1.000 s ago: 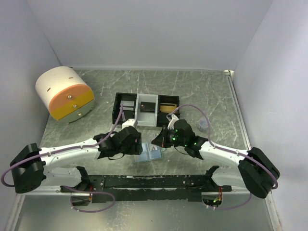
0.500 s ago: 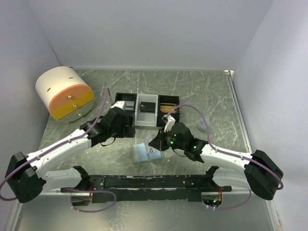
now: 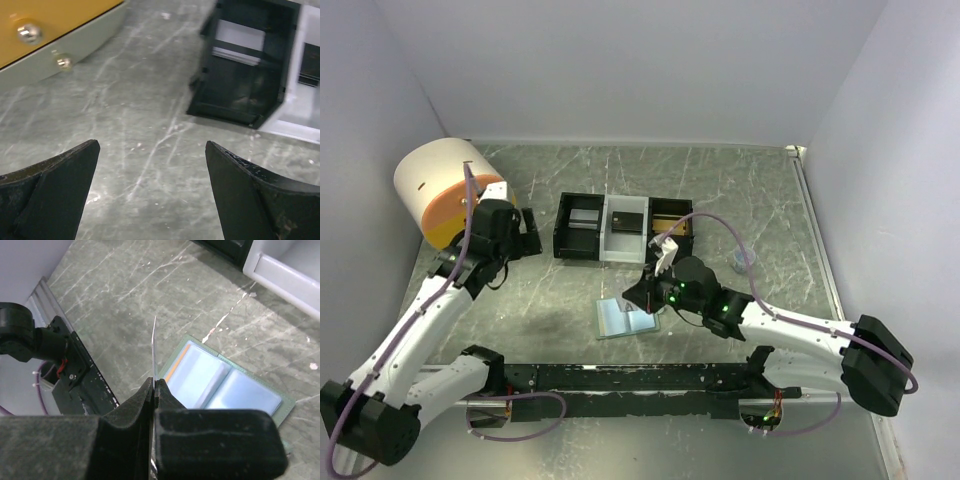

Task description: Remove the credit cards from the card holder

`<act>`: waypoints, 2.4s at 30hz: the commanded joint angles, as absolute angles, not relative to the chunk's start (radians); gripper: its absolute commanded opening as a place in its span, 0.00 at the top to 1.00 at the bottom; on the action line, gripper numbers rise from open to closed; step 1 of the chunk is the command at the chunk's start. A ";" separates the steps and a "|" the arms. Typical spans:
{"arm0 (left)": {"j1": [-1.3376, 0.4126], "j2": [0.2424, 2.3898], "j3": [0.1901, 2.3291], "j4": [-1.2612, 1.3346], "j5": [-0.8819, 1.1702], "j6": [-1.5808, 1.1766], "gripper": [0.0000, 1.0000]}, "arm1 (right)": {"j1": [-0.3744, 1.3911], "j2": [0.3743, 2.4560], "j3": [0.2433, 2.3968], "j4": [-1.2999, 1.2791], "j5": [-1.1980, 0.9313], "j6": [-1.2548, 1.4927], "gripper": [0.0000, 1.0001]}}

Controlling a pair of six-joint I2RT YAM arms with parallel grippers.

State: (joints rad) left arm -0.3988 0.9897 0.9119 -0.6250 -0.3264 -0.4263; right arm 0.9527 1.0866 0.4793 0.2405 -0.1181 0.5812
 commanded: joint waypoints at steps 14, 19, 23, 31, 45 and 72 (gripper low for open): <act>-0.344 0.886 0.877 -0.691 -0.541 -0.463 0.00 | 0.998 1.311 0.834 0.145 0.046 0.191 1.00; -0.344 0.857 0.881 -0.704 -0.602 -0.492 0.00 | 1.003 1.478 1.045 0.026 0.128 0.070 1.00; -0.343 0.806 0.875 -0.700 -0.640 -0.501 0.00 | 1.003 1.627 1.226 -0.058 0.193 -0.004 1.00; -0.342 0.735 0.868 -0.695 -0.683 -0.507 0.00 | 1.001 1.915 1.528 -0.195 0.271 -0.179 1.00; -0.342 0.674 0.866 -0.706 -0.742 -0.527 0.01 | 0.985 2.151 1.748 -0.263 0.364 -0.410 1.00; -0.342 0.691 0.870 -0.714 -0.712 -0.528 0.00 | 0.944 2.059 1.567 -0.124 0.290 -0.660 1.00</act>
State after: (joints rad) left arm -0.3485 0.7002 0.8555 -0.7052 -0.7128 -0.5240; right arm 0.9482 2.0918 1.6039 -0.2165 0.3172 -0.5449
